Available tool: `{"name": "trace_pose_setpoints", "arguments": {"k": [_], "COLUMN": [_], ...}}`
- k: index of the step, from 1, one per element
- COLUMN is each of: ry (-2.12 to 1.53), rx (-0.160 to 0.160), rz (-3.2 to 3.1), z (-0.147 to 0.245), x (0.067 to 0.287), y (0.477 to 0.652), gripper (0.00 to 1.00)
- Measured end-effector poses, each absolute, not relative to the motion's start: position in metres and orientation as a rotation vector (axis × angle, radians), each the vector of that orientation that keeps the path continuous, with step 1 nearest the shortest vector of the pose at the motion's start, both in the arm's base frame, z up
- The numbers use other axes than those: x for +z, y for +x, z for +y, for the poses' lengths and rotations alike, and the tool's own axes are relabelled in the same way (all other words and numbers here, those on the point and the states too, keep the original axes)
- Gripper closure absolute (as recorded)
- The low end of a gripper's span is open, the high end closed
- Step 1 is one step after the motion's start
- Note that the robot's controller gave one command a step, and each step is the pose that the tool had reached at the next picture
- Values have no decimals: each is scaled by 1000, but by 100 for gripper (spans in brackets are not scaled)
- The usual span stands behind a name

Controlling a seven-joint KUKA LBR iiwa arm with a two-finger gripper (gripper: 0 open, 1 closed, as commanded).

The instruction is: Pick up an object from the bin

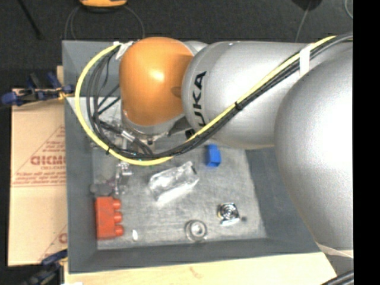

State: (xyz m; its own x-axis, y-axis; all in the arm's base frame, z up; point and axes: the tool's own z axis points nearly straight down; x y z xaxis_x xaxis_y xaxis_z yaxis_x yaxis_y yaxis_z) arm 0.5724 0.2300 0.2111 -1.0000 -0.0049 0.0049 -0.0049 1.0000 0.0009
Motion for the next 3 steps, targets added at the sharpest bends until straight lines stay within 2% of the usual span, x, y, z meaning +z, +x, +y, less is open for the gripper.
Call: {"name": "trace_pose_setpoints", "arguments": {"k": [1, 2, 3], "ry": [-51, 408, 404], "rx": [1, -7, -8], "rz": [-3144, -3130, -3134], "z": [178, 90, 91], "x": [138, 76, 78], "y": [658, 580, 581], "gripper": [0, 0, 100]}}
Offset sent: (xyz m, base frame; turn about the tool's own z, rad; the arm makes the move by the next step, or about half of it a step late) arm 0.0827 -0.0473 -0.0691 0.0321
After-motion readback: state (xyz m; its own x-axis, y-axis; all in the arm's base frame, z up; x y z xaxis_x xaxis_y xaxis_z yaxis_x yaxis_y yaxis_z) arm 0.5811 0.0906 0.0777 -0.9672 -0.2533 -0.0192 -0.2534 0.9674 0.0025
